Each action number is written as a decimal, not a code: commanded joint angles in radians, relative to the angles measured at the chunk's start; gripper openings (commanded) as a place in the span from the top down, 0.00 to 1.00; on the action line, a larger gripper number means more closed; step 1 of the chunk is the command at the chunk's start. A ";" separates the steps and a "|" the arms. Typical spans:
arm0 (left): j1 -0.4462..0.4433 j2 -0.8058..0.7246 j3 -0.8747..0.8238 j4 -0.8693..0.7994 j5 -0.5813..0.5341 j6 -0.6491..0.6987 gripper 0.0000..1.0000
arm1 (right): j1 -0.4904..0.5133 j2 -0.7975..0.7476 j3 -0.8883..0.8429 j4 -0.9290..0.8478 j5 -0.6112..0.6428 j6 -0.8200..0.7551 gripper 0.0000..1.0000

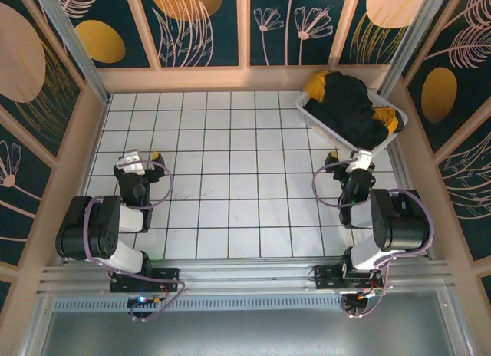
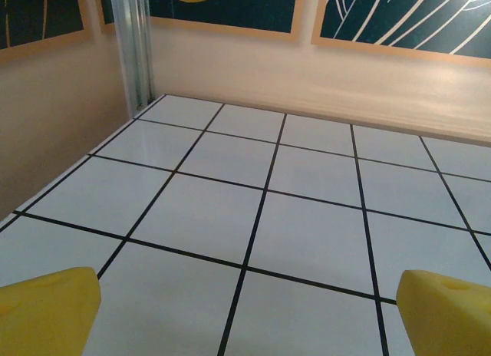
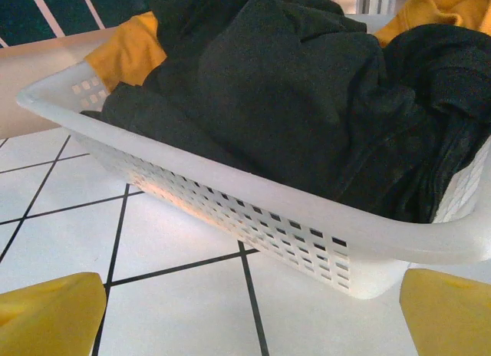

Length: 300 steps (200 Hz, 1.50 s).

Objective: Fold and stack the t-shirts

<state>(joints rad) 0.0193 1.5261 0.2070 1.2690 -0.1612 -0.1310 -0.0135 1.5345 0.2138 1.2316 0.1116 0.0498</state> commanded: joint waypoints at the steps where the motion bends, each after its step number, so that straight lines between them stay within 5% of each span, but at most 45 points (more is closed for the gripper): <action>1: -0.005 -0.010 0.011 0.033 0.001 0.014 0.01 | -0.006 0.001 0.007 0.040 -0.015 -0.010 0.01; 127: -0.005 -0.014 0.002 0.044 0.010 0.014 0.01 | -0.003 -0.001 0.002 0.047 -0.013 -0.013 0.01; 148: -0.005 -0.064 0.035 -0.054 0.040 0.036 0.01 | 0.023 -0.086 0.061 -0.121 0.054 -0.022 0.01; 182: -0.030 -0.248 0.079 -0.240 -0.101 0.017 0.01 | 0.083 -0.291 0.122 -0.267 0.153 -0.038 0.01; 198: -0.069 -0.349 0.135 -0.279 -0.162 0.073 0.01 | 0.110 -0.394 0.313 -0.526 0.240 0.031 0.01; 208: -0.084 -0.382 0.206 -0.306 -0.202 0.071 0.01 | 0.075 -0.397 0.521 -0.839 0.230 0.256 0.01; 216: -0.084 -0.388 0.298 -0.427 -0.284 -0.067 0.01 | 0.040 -0.364 0.688 -1.124 0.242 0.432 0.01; 223: -0.084 -0.385 0.422 -0.704 -0.367 -0.267 0.01 | 0.017 -0.317 0.786 -1.255 0.259 0.534 0.01; 230: -0.082 -0.365 0.564 -0.971 -0.410 -0.443 0.01 | -0.027 -0.268 0.853 -1.293 0.124 0.514 0.01; 237: -0.081 -0.314 0.658 -1.070 -0.443 -0.531 0.01 | -0.060 -0.218 0.918 -1.329 0.042 0.494 0.01; 263: -0.082 -0.082 0.975 -1.246 -0.109 -0.568 0.01 | -0.055 -0.031 1.168 -1.562 0.116 0.473 0.09; 300: -0.233 0.129 1.257 -1.372 0.055 -0.498 0.01 | -0.069 0.213 1.409 -1.775 0.043 0.424 0.14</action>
<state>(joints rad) -0.1120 1.5482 1.3483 0.1524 -0.2668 -0.6262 -0.0761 1.6173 1.5291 -0.2264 0.2169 0.4744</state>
